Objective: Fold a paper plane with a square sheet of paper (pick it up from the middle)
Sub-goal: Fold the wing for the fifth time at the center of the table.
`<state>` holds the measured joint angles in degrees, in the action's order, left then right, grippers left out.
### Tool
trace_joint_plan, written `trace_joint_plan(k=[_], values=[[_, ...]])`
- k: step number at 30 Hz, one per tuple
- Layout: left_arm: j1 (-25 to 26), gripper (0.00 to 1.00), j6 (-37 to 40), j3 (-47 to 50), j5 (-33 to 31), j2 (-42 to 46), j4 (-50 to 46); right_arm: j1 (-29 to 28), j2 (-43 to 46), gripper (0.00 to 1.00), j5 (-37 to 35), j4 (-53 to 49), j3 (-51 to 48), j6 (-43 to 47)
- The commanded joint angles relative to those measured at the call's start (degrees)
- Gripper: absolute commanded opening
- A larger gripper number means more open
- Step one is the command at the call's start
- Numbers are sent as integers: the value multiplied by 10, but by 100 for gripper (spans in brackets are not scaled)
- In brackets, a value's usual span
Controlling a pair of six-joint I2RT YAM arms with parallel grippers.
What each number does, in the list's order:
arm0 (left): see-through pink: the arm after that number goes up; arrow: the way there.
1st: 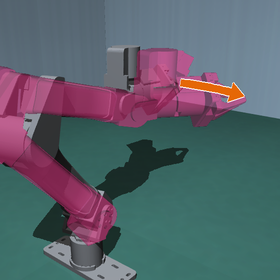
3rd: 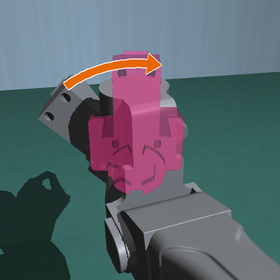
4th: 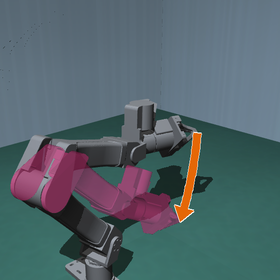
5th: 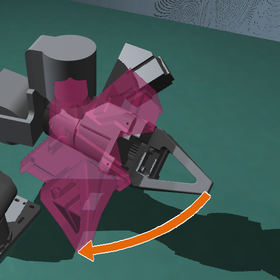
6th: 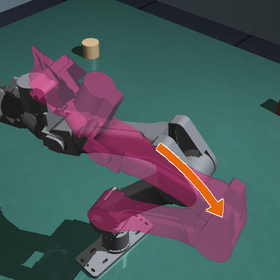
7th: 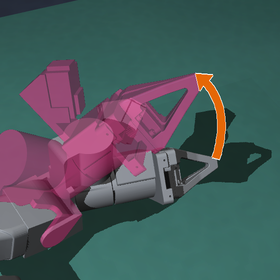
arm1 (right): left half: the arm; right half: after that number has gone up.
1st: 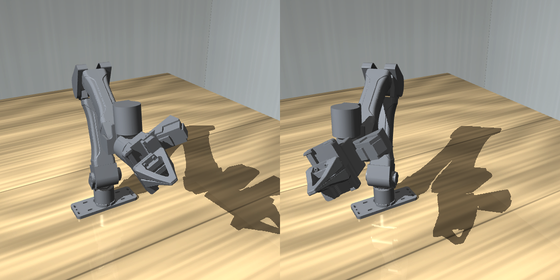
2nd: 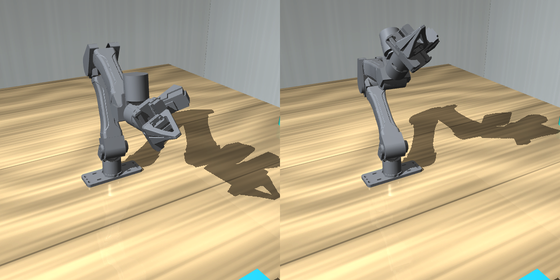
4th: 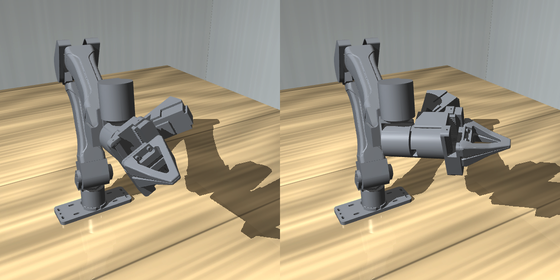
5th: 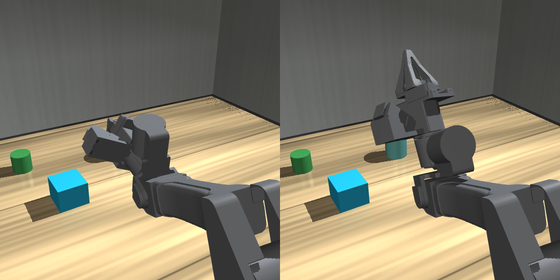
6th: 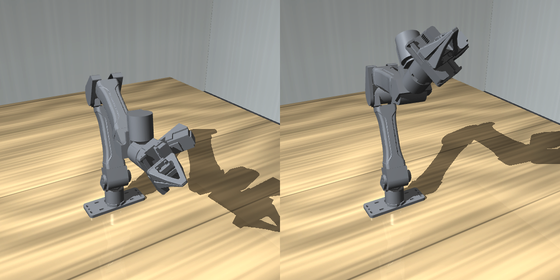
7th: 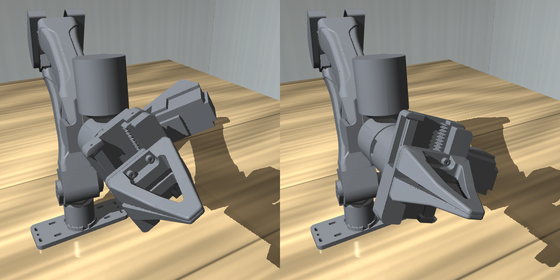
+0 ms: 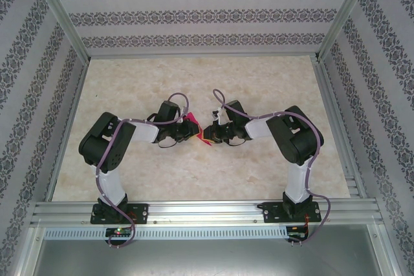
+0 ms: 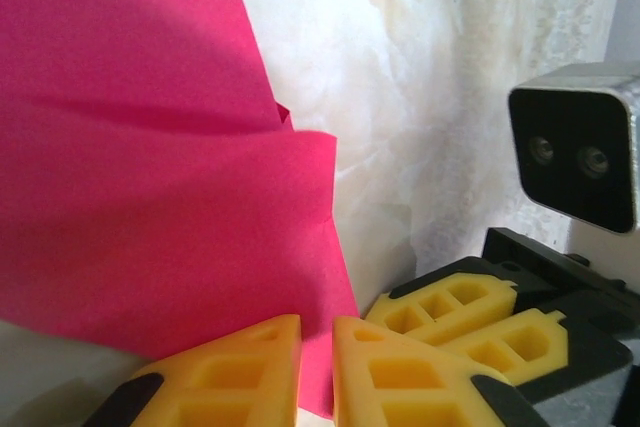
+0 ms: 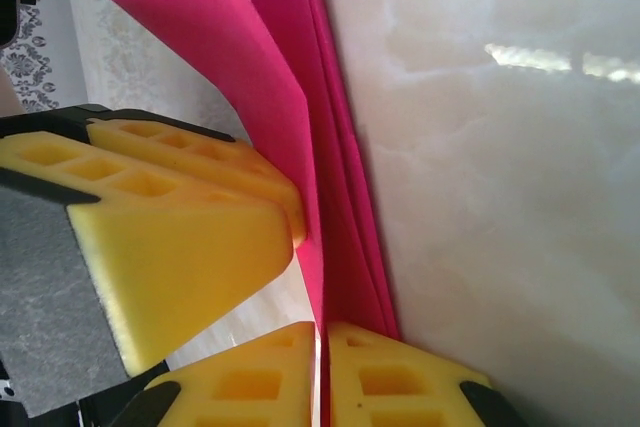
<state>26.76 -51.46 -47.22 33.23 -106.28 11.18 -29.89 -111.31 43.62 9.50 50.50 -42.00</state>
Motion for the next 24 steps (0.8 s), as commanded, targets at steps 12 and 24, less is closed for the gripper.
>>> trace_joint_plan(k=[12, 24], values=[[7, 16, 24, -37, -33, -26, -94, 6, 22, 10, -35, -136, -9, 78], [10, 23, 34, -55, 20, 14, -49, 10, -4, 4, -69, -162, -7, 66]])
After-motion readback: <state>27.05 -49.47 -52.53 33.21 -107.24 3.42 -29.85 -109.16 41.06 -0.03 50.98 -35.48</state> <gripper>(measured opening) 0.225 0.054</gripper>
